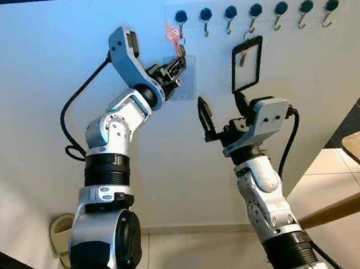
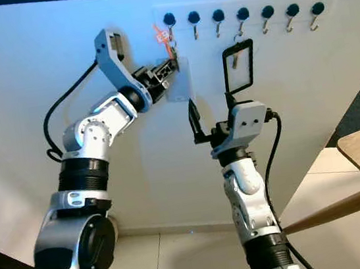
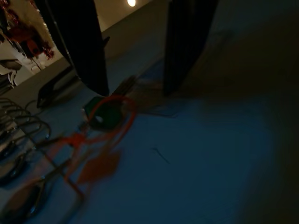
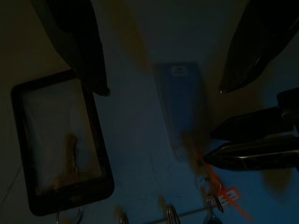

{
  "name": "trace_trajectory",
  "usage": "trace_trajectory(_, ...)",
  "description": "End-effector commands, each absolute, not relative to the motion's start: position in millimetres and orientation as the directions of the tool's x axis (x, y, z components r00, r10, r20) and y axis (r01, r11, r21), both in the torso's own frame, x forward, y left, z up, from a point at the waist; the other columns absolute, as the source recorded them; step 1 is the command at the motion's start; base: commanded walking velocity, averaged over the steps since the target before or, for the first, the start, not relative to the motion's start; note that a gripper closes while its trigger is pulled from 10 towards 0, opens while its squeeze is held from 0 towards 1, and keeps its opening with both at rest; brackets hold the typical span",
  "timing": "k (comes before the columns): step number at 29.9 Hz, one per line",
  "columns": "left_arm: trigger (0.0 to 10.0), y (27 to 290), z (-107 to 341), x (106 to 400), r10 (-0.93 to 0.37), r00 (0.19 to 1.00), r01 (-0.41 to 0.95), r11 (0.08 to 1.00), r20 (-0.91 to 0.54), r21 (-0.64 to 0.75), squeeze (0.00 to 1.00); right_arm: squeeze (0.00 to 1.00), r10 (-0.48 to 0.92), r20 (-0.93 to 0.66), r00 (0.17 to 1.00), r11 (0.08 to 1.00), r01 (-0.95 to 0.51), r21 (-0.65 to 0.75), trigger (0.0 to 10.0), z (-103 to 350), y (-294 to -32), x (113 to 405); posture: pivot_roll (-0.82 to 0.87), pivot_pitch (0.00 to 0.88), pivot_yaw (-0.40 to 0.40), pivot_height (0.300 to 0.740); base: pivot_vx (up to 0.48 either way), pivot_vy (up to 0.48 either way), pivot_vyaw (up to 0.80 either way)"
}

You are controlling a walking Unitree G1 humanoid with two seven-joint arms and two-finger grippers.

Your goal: Hang keys on a hook

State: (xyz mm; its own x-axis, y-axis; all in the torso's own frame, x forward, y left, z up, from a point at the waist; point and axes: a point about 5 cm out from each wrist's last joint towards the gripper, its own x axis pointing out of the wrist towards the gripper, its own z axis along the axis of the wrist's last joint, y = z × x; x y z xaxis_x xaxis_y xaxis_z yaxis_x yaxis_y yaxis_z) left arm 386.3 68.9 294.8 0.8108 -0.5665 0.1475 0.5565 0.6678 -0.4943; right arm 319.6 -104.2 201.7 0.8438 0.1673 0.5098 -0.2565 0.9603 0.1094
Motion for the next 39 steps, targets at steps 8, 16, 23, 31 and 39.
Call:
trace_trajectory(8,10.0,69,304,385,-0.546,0.806,0.584,0.666,0.230,-0.465,0.00,0.00,0.164,0.507,0.847,0.960,-0.254,0.115,10.0,201,-106,318,0.01,0.121,-0.016,0.740,0.000,0.000,0.00)
trace_trajectory(16,10.0,73,298,374,-0.573,0.773,0.634,0.679,0.272,-0.371,0.00,0.00,0.163,0.502,0.849,0.961,-0.252,0.114,10.0,199,-106,318,0.01,0.121,-0.011,0.740,0.000,0.000,0.00)
trace_trajectory(23,10.0,85,269,352,-0.607,0.752,0.659,0.711,0.259,-0.245,0.00,0.00,0.161,0.490,0.857,0.964,-0.242,0.106,10.0,194,-108,317,0.01,0.124,-0.012,0.740,0.000,0.000,0.00)
trace_trajectory(31,10.0,146,194,334,-0.331,0.941,0.336,0.939,0.074,-0.070,0.00,0.00,0.166,0.406,0.899,0.977,-0.207,0.059,10.0,164,-117,309,0.01,0.118,-0.011,0.740,0.000,0.000,0.00)
trace_trajectory(39,10.0,212,100,300,0.050,0.988,-0.037,0.995,-0.144,0.091,0.00,0.00,0.097,0.132,0.987,0.995,-0.096,-0.008,10.0,95,-152,287,0.03,0.082,-0.028,0.740,0.000,0.000,0.00)
